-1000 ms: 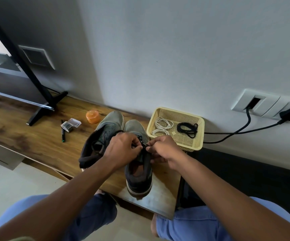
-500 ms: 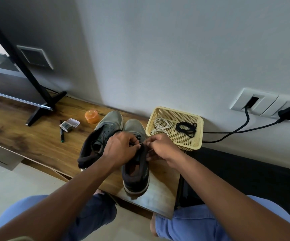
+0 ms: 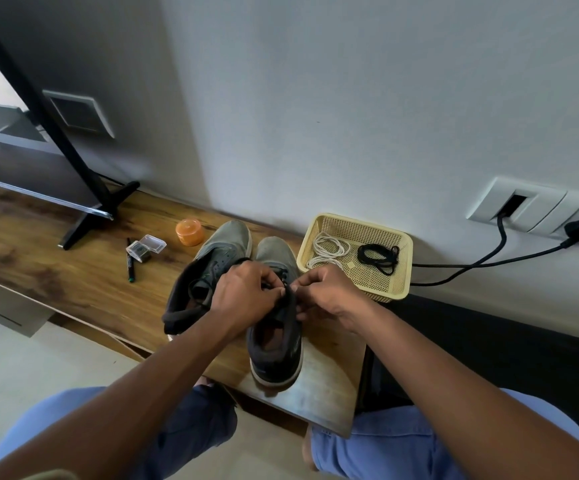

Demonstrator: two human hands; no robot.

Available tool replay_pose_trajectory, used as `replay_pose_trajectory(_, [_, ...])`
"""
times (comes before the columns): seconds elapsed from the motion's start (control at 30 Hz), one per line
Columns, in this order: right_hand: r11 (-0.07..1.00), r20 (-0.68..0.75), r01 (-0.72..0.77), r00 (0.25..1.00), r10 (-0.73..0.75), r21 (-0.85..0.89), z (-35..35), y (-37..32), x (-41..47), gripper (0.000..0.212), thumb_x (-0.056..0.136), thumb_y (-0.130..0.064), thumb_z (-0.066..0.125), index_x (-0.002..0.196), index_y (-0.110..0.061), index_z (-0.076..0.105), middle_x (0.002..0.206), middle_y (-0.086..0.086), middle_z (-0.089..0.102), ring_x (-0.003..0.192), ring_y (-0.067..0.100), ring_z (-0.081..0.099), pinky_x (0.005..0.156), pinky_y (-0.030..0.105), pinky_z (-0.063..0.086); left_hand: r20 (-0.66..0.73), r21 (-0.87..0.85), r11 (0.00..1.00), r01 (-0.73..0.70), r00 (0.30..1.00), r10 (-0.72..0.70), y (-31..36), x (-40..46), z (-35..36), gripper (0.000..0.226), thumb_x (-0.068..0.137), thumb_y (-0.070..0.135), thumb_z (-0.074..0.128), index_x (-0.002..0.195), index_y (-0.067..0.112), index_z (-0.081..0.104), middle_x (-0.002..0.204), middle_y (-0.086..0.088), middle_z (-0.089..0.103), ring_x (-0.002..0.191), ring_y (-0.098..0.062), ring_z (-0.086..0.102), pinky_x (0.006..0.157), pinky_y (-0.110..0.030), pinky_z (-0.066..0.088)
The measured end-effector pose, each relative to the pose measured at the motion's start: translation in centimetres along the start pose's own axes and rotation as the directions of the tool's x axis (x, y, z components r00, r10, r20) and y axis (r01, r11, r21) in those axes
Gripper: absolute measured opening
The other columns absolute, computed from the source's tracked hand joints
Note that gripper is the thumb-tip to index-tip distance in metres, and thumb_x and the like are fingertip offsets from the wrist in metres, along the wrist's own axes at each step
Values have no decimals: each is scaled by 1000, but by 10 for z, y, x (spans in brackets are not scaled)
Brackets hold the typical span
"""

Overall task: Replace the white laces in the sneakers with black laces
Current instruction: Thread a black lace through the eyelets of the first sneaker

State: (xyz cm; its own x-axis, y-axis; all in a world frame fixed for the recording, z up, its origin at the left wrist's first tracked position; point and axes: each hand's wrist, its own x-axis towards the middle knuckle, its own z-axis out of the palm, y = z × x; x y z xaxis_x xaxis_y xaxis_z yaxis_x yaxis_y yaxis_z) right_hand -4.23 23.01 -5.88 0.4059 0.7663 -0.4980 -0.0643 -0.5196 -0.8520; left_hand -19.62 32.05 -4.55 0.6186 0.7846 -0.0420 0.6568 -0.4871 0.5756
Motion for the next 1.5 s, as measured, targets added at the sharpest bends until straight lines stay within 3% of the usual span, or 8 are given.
replay_pose_trajectory(0.23, [954,-10,153,987,-161,-257,10,0,1,27,92,-10,61,71,5,68,63,16,64,55,26,67,58,43,61,87,-60,998,18,996,-13,-3,2,-4,12,83,23,74,88,33,79,88,16,73,87,-3,67,83,-34,59])
replay_pose_trajectory(0.43, [866,-33,256,954,-298,-429,10,0,-4,26,93,-15,58,73,1,58,76,29,65,64,34,64,63,52,55,218,-65,988,-138,964,149,1,5,-11,60,63,42,64,123,44,67,111,13,64,105,-9,61,92,-38,55])
replay_pose_trajectory(0.57, [822,-54,307,925,-377,-480,7,0,-4,22,95,-18,60,74,-15,53,72,3,61,65,16,55,59,36,42,242,-90,988,-125,960,143,1,8,-12,56,60,65,62,110,44,74,109,14,60,102,-4,60,95,-36,54])
replay_pose_trajectory(0.8, [548,-53,427,753,-656,-719,10,2,-2,14,95,-23,54,90,-14,45,81,4,51,72,29,52,63,38,30,196,-31,988,-149,969,152,-1,8,-13,70,60,71,56,120,39,74,109,12,58,105,-8,60,96,-34,53])
replay_pose_trajectory(1.03, [543,-261,471,539,-801,-696,1,-15,-6,17,92,-29,41,83,-15,41,70,-6,39,59,18,38,55,31,20,238,27,987,-160,960,149,-3,13,-13,49,78,63,75,123,44,71,120,12,55,112,-11,57,98,-34,50])
replay_pose_trajectory(1.17, [571,-392,542,417,-820,-617,-17,-33,-8,9,95,-19,48,90,-12,45,72,1,49,60,20,50,51,36,36,232,5,989,-150,962,145,-4,12,-12,48,81,60,78,126,43,70,123,12,55,114,-10,57,102,-35,50])
replay_pose_trajectory(1.37, [903,-206,423,893,-401,79,-6,-42,-14,9,106,-15,39,102,-7,43,74,12,70,44,23,57,38,24,33,228,16,986,-169,960,161,-5,12,-11,46,84,55,78,126,37,71,121,10,55,111,-11,57,98,-31,49])
replay_pose_trajectory(1.5, [950,-84,250,960,-269,-186,-11,-36,-2,30,107,-37,45,96,-12,57,68,3,57,45,14,42,47,25,30,215,-8,984,-178,961,175,-8,11,-13,43,83,54,80,122,39,71,118,10,54,108,-10,56,96,-28,48])
